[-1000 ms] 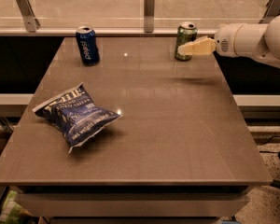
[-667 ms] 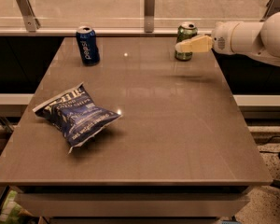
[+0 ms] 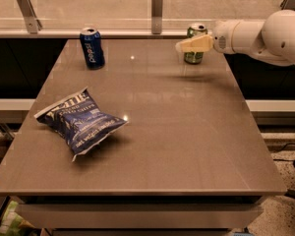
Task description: Move green can near blue chip bag
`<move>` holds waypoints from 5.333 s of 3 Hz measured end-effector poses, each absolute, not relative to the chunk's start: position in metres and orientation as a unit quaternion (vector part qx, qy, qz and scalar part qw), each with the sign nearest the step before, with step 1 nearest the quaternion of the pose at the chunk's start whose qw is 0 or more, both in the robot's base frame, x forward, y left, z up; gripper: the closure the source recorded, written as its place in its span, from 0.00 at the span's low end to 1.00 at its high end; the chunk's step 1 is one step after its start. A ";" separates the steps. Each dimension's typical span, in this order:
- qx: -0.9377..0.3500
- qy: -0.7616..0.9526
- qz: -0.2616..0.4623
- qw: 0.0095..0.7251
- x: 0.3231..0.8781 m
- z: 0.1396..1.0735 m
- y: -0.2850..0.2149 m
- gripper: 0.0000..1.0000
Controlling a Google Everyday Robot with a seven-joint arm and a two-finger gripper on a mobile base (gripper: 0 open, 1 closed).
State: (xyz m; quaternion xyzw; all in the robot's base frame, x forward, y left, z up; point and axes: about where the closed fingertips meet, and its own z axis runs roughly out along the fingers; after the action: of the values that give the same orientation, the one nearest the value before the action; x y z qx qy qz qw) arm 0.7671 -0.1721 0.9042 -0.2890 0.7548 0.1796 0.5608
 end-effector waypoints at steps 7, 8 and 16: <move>-0.303 0.746 0.203 0.558 0.782 0.897 -0.143 1.00; -0.303 0.745 0.203 0.558 0.782 0.897 -0.143 1.00; -0.329 0.735 0.218 0.551 0.629 0.928 -0.069 1.00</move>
Offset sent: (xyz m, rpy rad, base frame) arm 0.0162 0.0115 0.0013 0.0216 -0.0119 0.0330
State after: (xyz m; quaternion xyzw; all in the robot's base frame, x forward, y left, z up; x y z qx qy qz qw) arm 0.6290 -0.0691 0.9275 -0.3287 0.7355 0.2182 0.5508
